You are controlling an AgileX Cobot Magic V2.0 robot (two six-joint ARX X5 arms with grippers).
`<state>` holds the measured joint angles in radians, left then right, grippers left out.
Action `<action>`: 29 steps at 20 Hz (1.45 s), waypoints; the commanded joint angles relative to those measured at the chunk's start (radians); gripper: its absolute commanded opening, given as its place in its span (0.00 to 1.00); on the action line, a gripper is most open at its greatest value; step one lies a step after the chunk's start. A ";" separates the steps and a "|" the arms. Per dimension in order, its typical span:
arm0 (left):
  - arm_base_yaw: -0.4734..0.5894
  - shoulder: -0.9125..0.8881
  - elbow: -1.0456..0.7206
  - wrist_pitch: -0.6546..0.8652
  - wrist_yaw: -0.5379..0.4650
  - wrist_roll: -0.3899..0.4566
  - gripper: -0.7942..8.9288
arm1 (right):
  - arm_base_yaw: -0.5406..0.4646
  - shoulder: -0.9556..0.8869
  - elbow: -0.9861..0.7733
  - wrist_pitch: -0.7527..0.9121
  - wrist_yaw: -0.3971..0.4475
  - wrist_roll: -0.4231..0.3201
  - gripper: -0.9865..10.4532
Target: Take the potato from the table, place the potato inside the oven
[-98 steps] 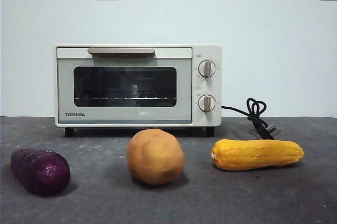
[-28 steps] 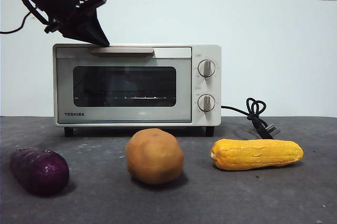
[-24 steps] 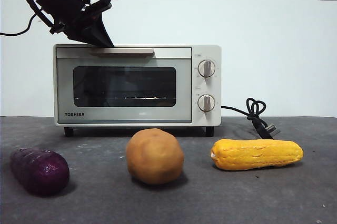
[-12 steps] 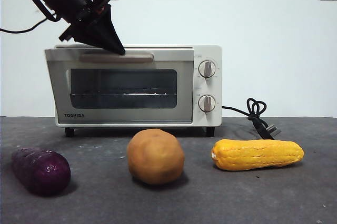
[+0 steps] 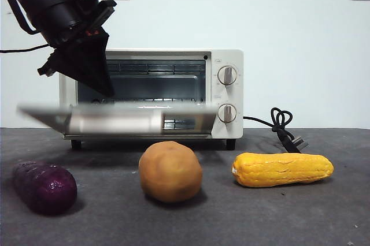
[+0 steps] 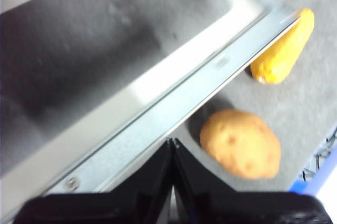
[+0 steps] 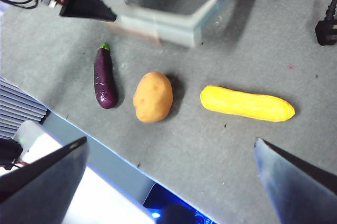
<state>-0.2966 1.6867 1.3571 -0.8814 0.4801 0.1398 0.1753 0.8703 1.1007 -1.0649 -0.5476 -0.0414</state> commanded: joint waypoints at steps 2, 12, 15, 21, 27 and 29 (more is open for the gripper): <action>0.001 0.006 -0.010 -0.013 -0.002 0.023 0.07 | 0.038 0.024 0.000 0.027 0.000 0.003 0.72; 0.018 -0.316 -0.010 0.027 -0.010 0.029 0.07 | 0.320 0.227 0.000 0.153 0.114 0.098 0.72; 0.017 -0.493 -0.010 0.015 -0.027 0.018 0.07 | 0.440 0.333 0.000 0.225 0.207 0.134 0.72; 0.017 -0.749 -0.010 -0.080 -0.152 0.014 0.07 | 0.570 0.515 0.000 0.366 0.330 0.208 0.72; 0.017 -0.877 -0.010 -0.166 -0.202 0.014 0.07 | 0.642 0.653 0.000 0.460 0.435 0.236 0.72; 0.017 -0.901 -0.010 -0.187 -0.202 0.014 0.07 | 0.662 0.695 0.000 0.483 0.464 0.245 0.72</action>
<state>-0.2806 0.7918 1.3529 -1.0649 0.2787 0.1558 0.8288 1.5482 1.1007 -0.5907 -0.0921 0.1848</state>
